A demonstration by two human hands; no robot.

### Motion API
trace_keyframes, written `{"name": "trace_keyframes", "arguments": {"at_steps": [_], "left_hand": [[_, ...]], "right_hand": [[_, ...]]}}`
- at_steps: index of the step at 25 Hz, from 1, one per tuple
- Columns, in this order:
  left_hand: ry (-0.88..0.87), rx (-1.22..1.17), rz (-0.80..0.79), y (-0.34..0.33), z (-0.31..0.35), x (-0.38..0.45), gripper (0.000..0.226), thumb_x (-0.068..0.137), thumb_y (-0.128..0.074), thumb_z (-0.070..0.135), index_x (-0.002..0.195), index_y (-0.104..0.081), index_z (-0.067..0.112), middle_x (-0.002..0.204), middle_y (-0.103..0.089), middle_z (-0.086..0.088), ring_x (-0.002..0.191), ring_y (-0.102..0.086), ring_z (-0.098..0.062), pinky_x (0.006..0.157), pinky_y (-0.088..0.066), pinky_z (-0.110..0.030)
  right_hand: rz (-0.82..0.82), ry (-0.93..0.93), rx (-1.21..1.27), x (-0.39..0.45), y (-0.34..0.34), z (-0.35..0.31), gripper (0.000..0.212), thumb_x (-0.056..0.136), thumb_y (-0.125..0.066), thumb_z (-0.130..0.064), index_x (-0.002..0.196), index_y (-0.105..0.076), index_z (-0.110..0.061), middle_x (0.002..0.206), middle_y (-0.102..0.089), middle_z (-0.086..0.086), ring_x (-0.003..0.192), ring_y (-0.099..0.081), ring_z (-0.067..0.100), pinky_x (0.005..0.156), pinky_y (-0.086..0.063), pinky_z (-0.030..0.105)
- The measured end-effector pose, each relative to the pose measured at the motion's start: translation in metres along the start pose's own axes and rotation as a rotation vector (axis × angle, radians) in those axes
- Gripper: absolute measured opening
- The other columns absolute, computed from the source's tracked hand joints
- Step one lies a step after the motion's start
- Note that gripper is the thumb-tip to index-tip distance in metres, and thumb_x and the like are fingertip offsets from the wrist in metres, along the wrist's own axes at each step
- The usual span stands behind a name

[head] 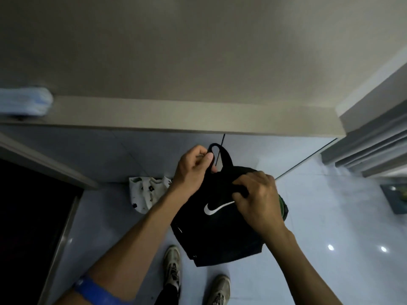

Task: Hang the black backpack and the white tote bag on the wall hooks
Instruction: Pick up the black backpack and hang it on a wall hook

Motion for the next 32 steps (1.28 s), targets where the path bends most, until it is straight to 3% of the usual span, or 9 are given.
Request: {"name": "trace_keyframes", "arguments": {"at_steps": [2,4,7,10,12,17,21,27,32], "left_hand": [[-0.164,-0.074,0.021,0.017,0.056,-0.025,0.018,0.095,-0.053,0.020,0.078,-0.056,0.014,0.067,-0.071,0.000,0.060,-0.064,-0.005,0.063,-0.049,-0.016],[-0.276,-0.139,0.025,0.036,0.119,-0.041,0.018,0.096,-0.053,0.020,0.078,-0.055,0.015,0.066,-0.070,-0.001,0.062,-0.066,-0.010,0.065,-0.051,-0.021],[-0.448,-0.143,0.102,0.068,0.225,-0.059,0.019,0.095,-0.055,0.022,0.078,-0.053,0.013,0.066,-0.072,-0.004,0.060,-0.068,-0.012,0.061,-0.053,-0.022],[-0.608,-0.138,0.256,0.104,0.333,-0.077,0.020,0.093,-0.054,0.024,0.078,-0.052,0.011,0.066,-0.074,-0.003,0.056,-0.070,-0.015,0.061,-0.057,-0.036],[-0.712,-0.113,0.332,0.123,0.397,-0.088,0.020,0.092,-0.053,0.025,0.079,-0.051,0.010,0.065,-0.074,-0.002,0.055,-0.071,-0.016,0.062,-0.057,-0.039],[-0.903,-0.079,0.340,0.156,0.512,-0.099,0.021,0.091,-0.052,0.025,0.074,-0.048,0.013,0.062,-0.072,-0.001,0.052,-0.069,-0.021,0.061,-0.059,-0.046],[-0.943,-0.066,0.333,0.199,0.592,-0.090,0.021,0.091,-0.054,0.028,0.076,-0.052,0.014,0.064,-0.074,0.002,0.058,-0.070,-0.023,0.066,-0.059,-0.046],[-1.054,0.150,0.545,0.246,0.695,-0.088,0.025,0.080,-0.067,0.043,0.070,-0.068,0.020,0.060,-0.068,0.005,0.056,-0.064,-0.018,0.062,-0.053,-0.033],[-1.072,0.121,0.382,0.233,0.760,-0.087,0.027,0.084,-0.064,0.042,0.072,-0.072,0.020,0.064,-0.073,0.001,0.062,-0.071,-0.018,0.069,-0.058,-0.037]], "right_hand": [[0.010,-0.097,0.263,0.010,0.041,-0.016,0.033,0.068,-0.075,-0.005,0.092,-0.063,-0.026,0.082,-0.067,-0.010,0.075,-0.062,0.008,0.068,-0.049,0.026],[-0.033,-0.129,0.455,0.029,0.085,-0.039,0.059,0.069,-0.081,-0.008,0.115,-0.054,-0.033,0.102,-0.061,-0.016,0.072,-0.060,0.006,0.067,-0.048,0.015],[-0.247,-0.170,0.754,0.067,0.145,-0.085,0.090,0.071,-0.079,-0.008,0.145,-0.037,-0.036,0.136,-0.050,-0.011,0.078,-0.064,0.004,0.074,-0.055,0.022],[-0.336,-0.137,0.901,0.109,0.213,-0.145,0.079,0.067,-0.066,-0.015,0.142,-0.047,-0.033,0.140,-0.054,0.001,0.106,-0.065,0.005,0.086,-0.053,0.024],[-0.275,-0.102,0.997,0.137,0.257,-0.182,0.065,0.070,-0.063,-0.017,0.134,-0.057,-0.028,0.135,-0.060,0.009,0.102,-0.063,0.018,0.082,-0.048,0.031],[0.177,0.132,0.481,0.191,0.356,-0.255,0.020,0.096,-0.057,-0.019,0.105,-0.075,-0.017,0.092,-0.075,-0.002,0.079,-0.067,0.008,0.070,-0.053,0.026],[0.411,0.189,0.314,0.224,0.425,-0.311,0.024,0.097,-0.055,-0.026,0.087,-0.074,-0.013,0.077,-0.071,-0.001,0.074,-0.066,0.015,0.063,-0.048,0.026],[0.730,0.106,0.103,0.257,0.522,-0.368,0.030,0.093,-0.053,-0.027,0.075,-0.069,-0.009,0.076,-0.070,0.013,0.078,-0.063,0.032,0.064,-0.041,0.033],[0.840,0.051,0.036,0.274,0.595,-0.389,0.032,0.091,-0.052,-0.027,0.074,-0.069,-0.006,0.079,-0.070,0.016,0.080,-0.063,0.038,0.070,-0.051,0.038]]}}
Point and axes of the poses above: each hand's wrist, its own x-axis towards the middle knuckle, its own y-axis out of the back of the hand, z = x × y, the point moved 7 cm from there along x, towards the middle knuckle
